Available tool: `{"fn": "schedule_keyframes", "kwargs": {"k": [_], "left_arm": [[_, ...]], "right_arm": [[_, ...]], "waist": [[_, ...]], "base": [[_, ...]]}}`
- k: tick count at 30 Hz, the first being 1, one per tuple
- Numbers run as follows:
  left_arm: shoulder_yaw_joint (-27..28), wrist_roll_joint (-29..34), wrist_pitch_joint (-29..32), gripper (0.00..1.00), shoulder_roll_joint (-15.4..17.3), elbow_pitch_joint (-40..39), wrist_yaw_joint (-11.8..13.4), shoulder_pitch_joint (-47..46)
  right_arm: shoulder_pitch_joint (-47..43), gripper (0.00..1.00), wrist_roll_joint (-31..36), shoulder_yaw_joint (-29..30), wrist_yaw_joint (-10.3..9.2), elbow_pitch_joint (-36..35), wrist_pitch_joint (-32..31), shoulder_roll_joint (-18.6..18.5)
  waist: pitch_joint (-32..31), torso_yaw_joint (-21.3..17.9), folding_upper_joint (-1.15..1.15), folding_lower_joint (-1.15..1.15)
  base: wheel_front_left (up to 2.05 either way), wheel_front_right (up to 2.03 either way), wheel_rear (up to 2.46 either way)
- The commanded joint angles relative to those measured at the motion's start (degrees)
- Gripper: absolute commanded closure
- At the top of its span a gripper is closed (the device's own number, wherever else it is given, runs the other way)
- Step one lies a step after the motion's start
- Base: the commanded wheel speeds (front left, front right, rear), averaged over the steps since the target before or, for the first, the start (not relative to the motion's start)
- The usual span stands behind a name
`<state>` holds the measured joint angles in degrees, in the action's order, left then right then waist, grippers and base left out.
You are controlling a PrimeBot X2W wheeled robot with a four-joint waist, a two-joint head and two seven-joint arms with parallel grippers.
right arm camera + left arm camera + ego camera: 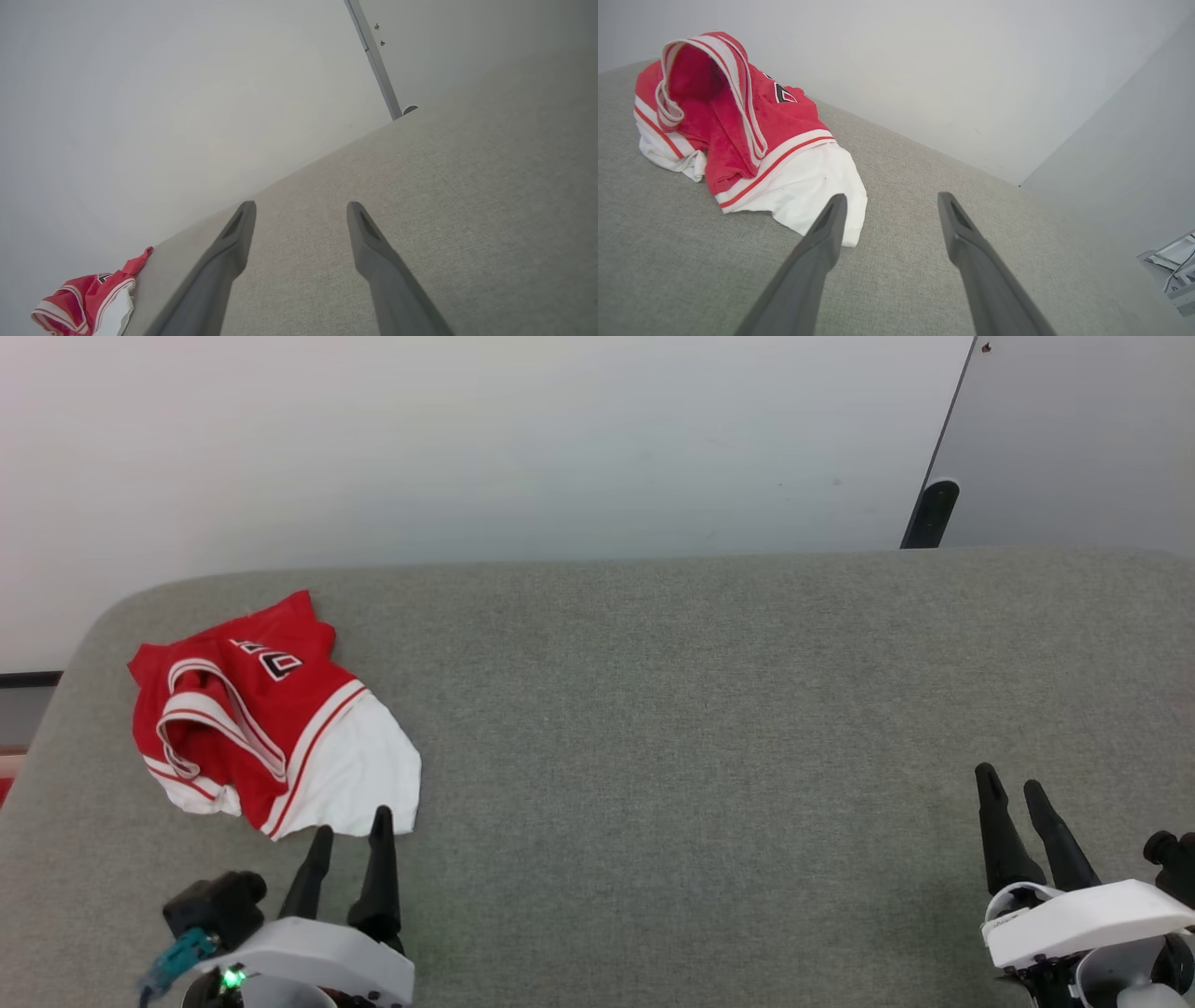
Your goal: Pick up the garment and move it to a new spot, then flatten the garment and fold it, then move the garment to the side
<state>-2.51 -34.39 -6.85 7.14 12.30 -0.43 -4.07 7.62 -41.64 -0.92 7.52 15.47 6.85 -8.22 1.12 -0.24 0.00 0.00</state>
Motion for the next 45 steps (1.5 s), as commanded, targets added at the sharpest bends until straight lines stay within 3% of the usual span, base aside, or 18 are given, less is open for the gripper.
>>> {"fn": "schedule_keyframes", "kwargs": {"k": [1,31,45], "left_arm": [[-0.4,2.1,-0.6,0.00,0.5,-0.4,0.4,-0.5],[-3.7,18.8,-4.8,0.00,2.3,0.2,3.6,0.3],[-4.6,24.5,-6.4,0.00,2.5,0.9,4.3,0.1]], "right_arm": [[1.2,0.00,2.0,-0.4,-0.03,-0.4,0.6,-0.4],[0.7,0.00,20.5,0.2,-0.04,0.5,4.7,-0.4],[1.0,0.00,25.2,0.3,-0.05,1.3,6.4,0.0]], "waist": [[0.0,0.0,0.00,0.00],[0.2,0.0,0.00,0.00],[0.5,-0.1,0.00,0.00]], "base": [[0.00,0.00,0.00],[0.00,0.00,0.00],[0.00,0.00,0.00]]}}
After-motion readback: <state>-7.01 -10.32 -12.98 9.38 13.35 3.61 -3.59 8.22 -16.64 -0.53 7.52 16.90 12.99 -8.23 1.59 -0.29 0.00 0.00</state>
